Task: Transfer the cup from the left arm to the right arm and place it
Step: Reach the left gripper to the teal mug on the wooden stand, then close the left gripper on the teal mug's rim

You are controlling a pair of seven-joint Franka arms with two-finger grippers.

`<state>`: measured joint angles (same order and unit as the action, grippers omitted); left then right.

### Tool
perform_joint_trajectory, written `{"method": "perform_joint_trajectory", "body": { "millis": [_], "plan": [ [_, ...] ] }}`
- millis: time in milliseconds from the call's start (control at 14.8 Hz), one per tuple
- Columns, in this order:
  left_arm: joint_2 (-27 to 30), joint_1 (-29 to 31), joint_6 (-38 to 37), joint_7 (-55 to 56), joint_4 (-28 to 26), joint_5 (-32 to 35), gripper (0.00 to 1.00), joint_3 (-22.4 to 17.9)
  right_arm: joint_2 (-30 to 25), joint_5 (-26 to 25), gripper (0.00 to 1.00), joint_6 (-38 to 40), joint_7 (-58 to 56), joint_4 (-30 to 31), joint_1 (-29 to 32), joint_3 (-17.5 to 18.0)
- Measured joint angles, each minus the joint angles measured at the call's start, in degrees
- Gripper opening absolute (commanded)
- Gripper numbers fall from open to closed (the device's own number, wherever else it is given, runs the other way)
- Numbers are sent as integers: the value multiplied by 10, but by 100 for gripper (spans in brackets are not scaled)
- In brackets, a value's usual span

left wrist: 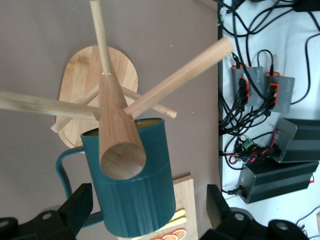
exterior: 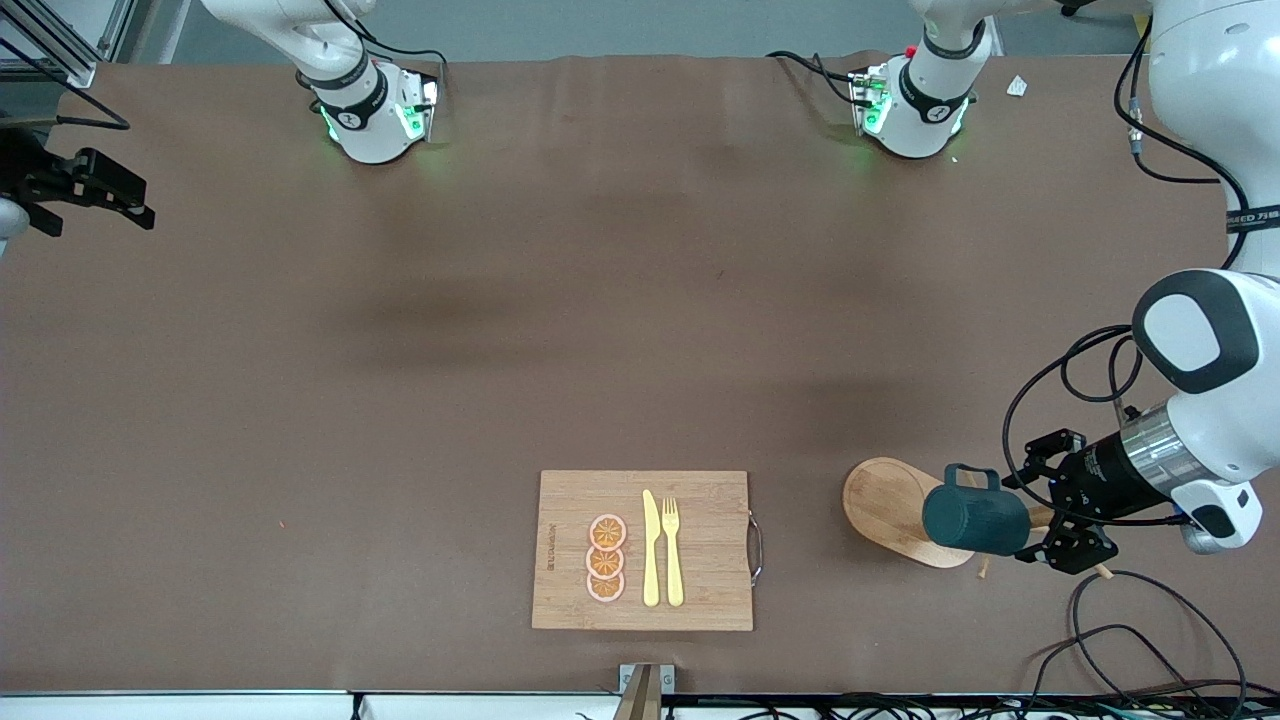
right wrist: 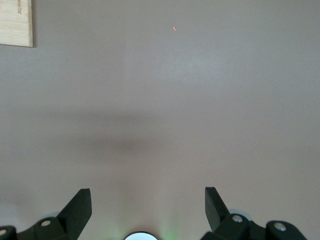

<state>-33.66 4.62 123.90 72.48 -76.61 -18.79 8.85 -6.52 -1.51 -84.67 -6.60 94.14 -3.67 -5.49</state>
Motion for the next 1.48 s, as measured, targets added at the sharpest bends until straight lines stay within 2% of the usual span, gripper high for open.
{"method": "perform_joint_trajectory", "body": {
  "millis": [1484],
  "plan": [
    [-37, -17, 4, 31, 0, 0, 100, 1, 11, -2, 100, -7, 0, 0, 27, 0]
  ]
}}
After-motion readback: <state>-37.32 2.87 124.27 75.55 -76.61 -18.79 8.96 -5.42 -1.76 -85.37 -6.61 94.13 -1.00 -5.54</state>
